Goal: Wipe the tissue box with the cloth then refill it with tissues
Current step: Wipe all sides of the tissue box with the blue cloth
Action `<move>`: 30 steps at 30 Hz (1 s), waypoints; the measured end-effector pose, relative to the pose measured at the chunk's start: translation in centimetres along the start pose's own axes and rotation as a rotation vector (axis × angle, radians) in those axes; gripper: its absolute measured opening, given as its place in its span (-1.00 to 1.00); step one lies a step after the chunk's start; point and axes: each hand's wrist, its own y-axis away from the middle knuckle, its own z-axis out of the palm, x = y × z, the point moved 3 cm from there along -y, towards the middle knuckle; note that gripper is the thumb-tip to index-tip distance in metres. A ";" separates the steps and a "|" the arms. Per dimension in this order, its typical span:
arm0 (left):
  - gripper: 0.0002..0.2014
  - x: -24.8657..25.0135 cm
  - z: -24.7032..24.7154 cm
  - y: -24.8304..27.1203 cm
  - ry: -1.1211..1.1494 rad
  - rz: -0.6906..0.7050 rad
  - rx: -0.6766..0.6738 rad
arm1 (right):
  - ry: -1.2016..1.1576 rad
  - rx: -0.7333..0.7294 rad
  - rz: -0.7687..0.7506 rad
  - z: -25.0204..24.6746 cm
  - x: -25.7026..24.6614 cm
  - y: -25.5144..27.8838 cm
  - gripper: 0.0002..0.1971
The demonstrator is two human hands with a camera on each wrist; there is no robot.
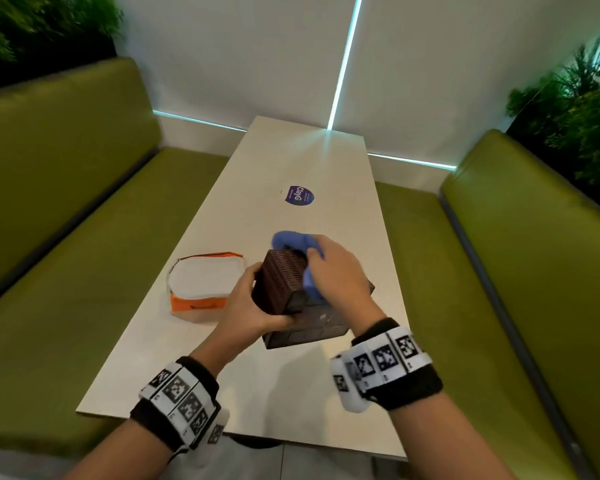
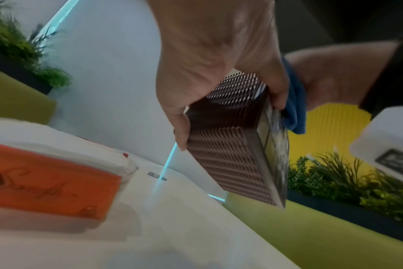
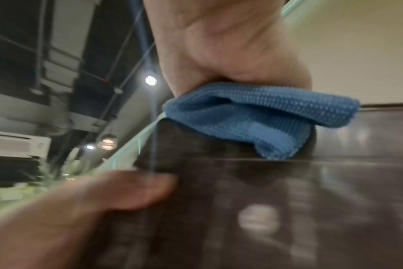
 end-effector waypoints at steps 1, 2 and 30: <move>-0.14 -0.3 -0.5 0.1 -0.002 -0.006 0.011 | -0.004 -0.025 0.072 -0.5 1.5 -0.6 -0.67; -0.13 -0.5 -0.9 0.2 -0.001 -0.014 0.017 | -0.014 -0.037 0.136 -0.8 2.8 -0.9 -0.67; -0.08 -1.2 -2.6 0.4 0.062 -0.045 0.024 | -0.141 -0.039 0.243 -0.5 4.1 -0.9 -0.65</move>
